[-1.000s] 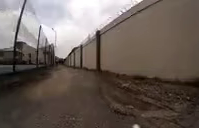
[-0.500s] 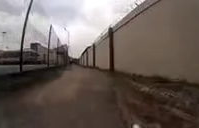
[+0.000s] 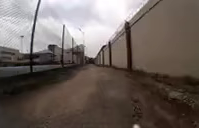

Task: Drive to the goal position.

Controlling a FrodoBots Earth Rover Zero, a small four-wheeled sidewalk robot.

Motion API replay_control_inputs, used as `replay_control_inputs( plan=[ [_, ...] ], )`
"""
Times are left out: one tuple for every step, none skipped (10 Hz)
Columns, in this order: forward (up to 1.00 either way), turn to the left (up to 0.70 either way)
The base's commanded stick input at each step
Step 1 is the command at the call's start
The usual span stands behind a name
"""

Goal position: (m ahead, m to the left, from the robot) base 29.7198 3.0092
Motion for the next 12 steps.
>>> replay_control_inputs(
  plan=[
    [1.00,0.27],
    [1.00,0.27],
    [1.00,0.27],
    [1.00,0.00],
    [1.00,0.00],
    [1.00,0.00],
    [1.00,0.00],
    [1.00,0.00],
    [1.00,0.00],
    [1.00,0.00],
    [1.00,0.00],
    [1.00,0.00]
  ],
)
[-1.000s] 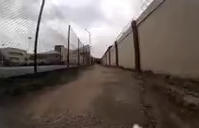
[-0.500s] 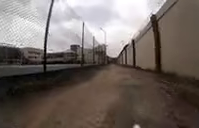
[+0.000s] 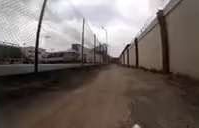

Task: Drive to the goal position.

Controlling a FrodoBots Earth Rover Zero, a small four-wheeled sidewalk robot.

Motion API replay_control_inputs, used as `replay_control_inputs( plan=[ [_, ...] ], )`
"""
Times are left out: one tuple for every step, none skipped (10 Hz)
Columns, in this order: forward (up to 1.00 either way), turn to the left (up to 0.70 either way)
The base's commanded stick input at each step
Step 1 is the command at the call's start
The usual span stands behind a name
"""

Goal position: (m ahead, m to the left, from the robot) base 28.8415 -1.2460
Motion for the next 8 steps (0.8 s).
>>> replay_control_inputs(
  plan=[
    [1.00,0.00],
    [1.00,0.00],
    [1.00,0.00],
    [1.00,0.00],
    [1.00,0.00],
    [1.00,0.00],
    [1.00,0.00],
    [1.00,0.00]
  ],
)
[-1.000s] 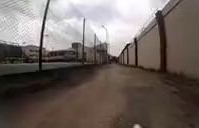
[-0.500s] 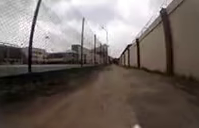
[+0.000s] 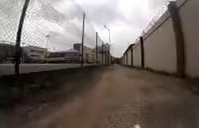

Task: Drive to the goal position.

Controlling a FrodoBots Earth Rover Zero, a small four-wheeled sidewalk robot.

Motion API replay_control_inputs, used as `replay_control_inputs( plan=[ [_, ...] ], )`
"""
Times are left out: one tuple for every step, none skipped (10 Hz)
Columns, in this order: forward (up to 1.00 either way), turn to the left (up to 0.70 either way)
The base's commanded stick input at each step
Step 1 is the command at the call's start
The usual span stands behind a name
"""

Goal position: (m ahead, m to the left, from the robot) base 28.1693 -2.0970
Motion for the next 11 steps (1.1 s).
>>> replay_control_inputs(
  plan=[
    [1.00,0.00],
    [1.00,-0.02],
    [1.00,-0.18],
    [1.00,-0.27],
    [1.00,-0.27],
    [1.00,-0.18],
    [1.00,-0.01],
    [1.00,0.00],
    [1.00,0.00],
    [1.00,0.00],
    [1.00,0.00]
  ],
)
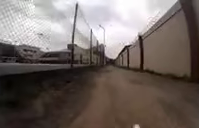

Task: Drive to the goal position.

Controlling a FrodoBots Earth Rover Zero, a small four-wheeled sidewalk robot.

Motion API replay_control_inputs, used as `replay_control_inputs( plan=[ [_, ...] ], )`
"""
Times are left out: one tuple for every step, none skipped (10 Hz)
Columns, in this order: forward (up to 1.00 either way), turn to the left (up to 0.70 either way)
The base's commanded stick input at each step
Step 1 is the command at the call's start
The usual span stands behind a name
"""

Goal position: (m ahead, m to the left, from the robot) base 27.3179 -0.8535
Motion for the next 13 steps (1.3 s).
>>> replay_control_inputs(
  plan=[
    [1.00,0.00],
    [1.00,0.00],
    [1.00,-0.27],
    [1.00,-0.27],
    [1.00,-0.23],
    [1.00,-0.06],
    [1.00,0.00],
    [1.00,0.00],
    [1.00,0.00],
    [1.00,0.00],
    [1.00,0.00],
    [1.00,0.00],
    [1.00,0.00]
  ],
)
